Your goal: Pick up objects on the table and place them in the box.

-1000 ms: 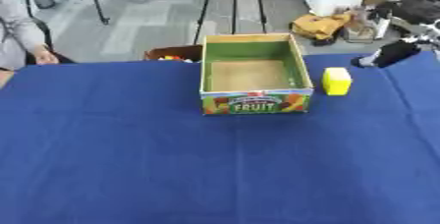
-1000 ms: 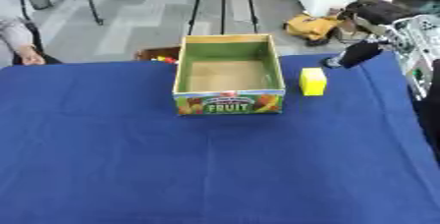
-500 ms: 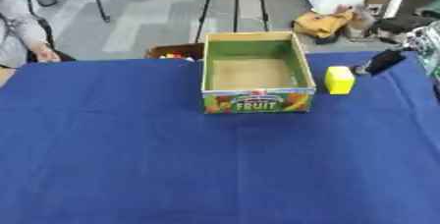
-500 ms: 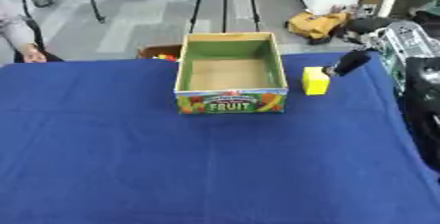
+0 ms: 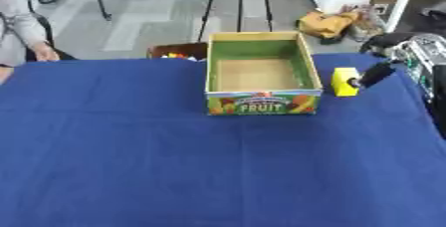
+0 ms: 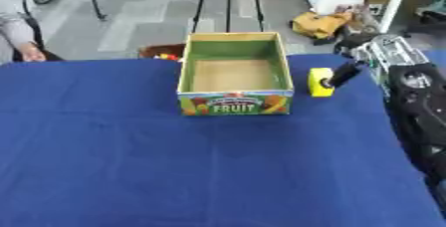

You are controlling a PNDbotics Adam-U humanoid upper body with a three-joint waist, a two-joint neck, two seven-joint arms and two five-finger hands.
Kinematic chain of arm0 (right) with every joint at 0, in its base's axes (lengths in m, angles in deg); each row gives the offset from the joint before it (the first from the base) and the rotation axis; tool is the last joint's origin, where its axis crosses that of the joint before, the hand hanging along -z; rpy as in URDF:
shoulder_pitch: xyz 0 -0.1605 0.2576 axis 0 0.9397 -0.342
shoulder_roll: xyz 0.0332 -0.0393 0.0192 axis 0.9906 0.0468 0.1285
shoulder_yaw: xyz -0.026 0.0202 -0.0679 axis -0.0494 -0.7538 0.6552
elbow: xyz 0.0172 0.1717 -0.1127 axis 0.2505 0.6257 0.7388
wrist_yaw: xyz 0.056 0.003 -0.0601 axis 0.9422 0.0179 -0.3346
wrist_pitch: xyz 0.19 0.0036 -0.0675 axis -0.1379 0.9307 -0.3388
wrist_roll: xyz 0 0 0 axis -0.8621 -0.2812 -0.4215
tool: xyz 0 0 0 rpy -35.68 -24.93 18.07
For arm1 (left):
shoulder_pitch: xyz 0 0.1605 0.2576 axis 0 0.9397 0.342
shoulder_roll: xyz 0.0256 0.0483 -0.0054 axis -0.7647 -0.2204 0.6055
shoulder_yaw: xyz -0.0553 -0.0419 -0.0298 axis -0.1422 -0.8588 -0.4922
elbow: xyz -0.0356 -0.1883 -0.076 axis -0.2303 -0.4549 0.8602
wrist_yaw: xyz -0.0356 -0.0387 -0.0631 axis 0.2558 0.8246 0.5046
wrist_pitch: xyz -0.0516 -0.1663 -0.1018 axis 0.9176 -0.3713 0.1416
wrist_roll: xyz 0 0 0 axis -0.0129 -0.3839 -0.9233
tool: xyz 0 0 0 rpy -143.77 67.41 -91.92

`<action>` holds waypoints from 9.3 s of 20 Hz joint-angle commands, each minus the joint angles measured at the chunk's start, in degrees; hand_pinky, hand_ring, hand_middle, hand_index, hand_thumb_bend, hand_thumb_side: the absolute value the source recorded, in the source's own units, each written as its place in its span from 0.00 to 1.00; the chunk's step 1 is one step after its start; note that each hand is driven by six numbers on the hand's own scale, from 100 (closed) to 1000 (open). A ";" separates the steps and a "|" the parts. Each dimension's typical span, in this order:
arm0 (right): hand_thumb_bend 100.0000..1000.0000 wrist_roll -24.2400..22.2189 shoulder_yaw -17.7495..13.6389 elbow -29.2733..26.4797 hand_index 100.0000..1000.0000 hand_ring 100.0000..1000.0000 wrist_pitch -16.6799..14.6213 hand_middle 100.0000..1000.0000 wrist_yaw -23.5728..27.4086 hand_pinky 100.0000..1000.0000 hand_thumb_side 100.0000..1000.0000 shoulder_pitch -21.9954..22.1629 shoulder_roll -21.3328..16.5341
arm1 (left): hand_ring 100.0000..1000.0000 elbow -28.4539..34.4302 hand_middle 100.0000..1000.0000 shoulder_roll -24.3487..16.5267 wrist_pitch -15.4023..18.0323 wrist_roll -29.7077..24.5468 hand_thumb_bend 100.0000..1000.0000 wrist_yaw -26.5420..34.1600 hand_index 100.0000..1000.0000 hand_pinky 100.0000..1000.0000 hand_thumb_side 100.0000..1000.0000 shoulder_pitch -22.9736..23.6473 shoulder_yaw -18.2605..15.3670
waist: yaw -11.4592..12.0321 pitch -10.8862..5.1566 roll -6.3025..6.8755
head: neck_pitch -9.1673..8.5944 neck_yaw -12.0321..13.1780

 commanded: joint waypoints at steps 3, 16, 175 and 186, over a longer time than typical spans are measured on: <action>0.24 -0.66 -0.93 1.57 1.00 1.00 1.01 1.00 -0.85 1.00 0.59 -2.20 -0.35 | 0.66 1.05 0.71 -0.92 0.15 -0.20 0.01 -0.47 0.94 0.58 0.93 -0.45 0.20 | 0.66 -0.51 -0.11 | -1.16 -0.50; 0.33 -3.05 -1.87 1.30 1.00 1.00 3.22 1.00 -4.26 1.00 0.37 -4.14 -0.69 | 0.65 1.05 0.70 -1.08 0.30 -0.31 0.00 -1.45 0.93 0.58 0.93 -0.35 0.33 | 2.01 1.16 -0.58 | -2.17 -0.77; 0.27 -5.03 -8.28 1.83 0.90 0.87 14.71 0.84 2.83 1.00 0.56 -6.62 -5.23 | 0.59 1.05 0.63 0.63 -2.87 0.37 0.00 -5.50 0.92 0.54 0.88 -1.46 0.51 | 3.66 8.42 -1.18 | -8.84 -2.76; 0.04 -3.18 -8.52 1.31 0.86 0.85 14.86 0.75 4.09 0.97 0.58 -6.49 -4.76 | 0.59 1.05 0.63 0.64 -3.02 0.28 0.00 -5.40 0.92 0.54 0.88 -1.39 0.49 | 3.62 8.12 -1.12 | -9.34 -2.61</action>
